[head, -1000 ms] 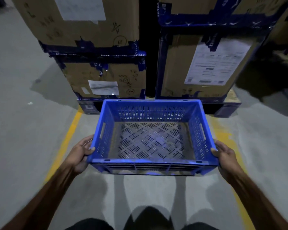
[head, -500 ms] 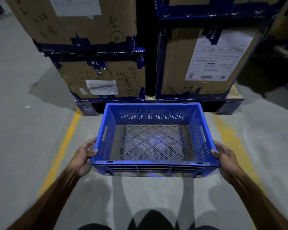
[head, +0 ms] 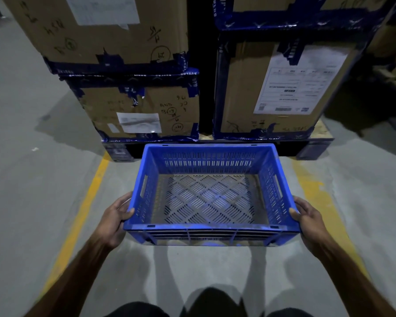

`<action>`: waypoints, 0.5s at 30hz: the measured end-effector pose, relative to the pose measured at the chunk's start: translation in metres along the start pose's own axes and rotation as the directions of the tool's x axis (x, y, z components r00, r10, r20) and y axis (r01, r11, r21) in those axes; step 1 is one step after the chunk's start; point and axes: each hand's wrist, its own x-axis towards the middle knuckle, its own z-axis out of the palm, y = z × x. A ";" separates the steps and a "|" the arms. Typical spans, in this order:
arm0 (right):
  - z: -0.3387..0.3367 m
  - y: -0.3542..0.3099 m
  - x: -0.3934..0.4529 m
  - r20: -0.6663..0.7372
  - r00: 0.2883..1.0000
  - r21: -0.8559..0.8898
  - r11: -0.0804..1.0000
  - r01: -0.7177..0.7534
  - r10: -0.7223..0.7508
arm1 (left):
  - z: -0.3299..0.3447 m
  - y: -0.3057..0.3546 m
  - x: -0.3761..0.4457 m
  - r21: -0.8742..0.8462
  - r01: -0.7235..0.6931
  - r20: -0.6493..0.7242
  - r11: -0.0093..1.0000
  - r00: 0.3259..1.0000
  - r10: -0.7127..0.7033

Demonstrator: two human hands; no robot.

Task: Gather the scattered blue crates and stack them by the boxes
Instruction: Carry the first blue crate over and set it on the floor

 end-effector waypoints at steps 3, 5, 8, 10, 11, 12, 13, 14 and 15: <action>0.002 -0.001 0.000 -0.004 1.000 -0.005 1.000 0.012 -0.012 | -0.001 0.000 -0.001 0.024 -0.005 0.001 1.000 1.000 0.005; 0.002 -0.003 -0.001 -0.001 1.000 -0.035 0.999 0.002 -0.002 | 0.000 0.000 -0.001 0.052 -0.023 -0.008 0.998 1.000 0.023; 0.002 -0.011 -0.008 0.022 1.000 -0.103 0.995 0.002 0.000 | 0.004 0.002 -0.003 0.164 -0.078 -0.040 0.983 0.996 0.086; 0.003 -0.019 -0.015 0.048 0.998 -0.194 0.980 0.041 -0.033 | 0.008 0.003 -0.007 0.272 -0.132 -0.046 0.953 0.988 0.150; 0.003 -0.020 -0.015 0.063 0.996 -0.252 0.965 0.071 -0.057 | 0.009 0.003 -0.007 0.320 -0.159 -0.041 0.934 0.983 0.182; 0.004 -0.020 -0.015 0.080 0.993 -0.306 0.946 0.105 -0.084 | 0.010 0.002 -0.008 0.377 -0.183 -0.040 0.908 0.976 0.214; 0.004 -0.019 -0.016 0.098 0.989 -0.379 0.915 0.137 -0.107 | 0.012 0.001 -0.009 0.436 -0.218 -0.028 0.873 0.967 0.255; 0.004 -0.018 -0.015 0.120 0.985 -0.459 0.873 0.167 -0.125 | 0.012 0.000 -0.011 0.522 -0.251 -0.003 0.815 0.955 0.296; 0.003 -0.015 -0.013 0.133 0.982 -0.551 0.813 0.189 -0.138 | 0.010 -0.003 -0.012 0.622 -0.291 0.048 0.727 0.941 0.336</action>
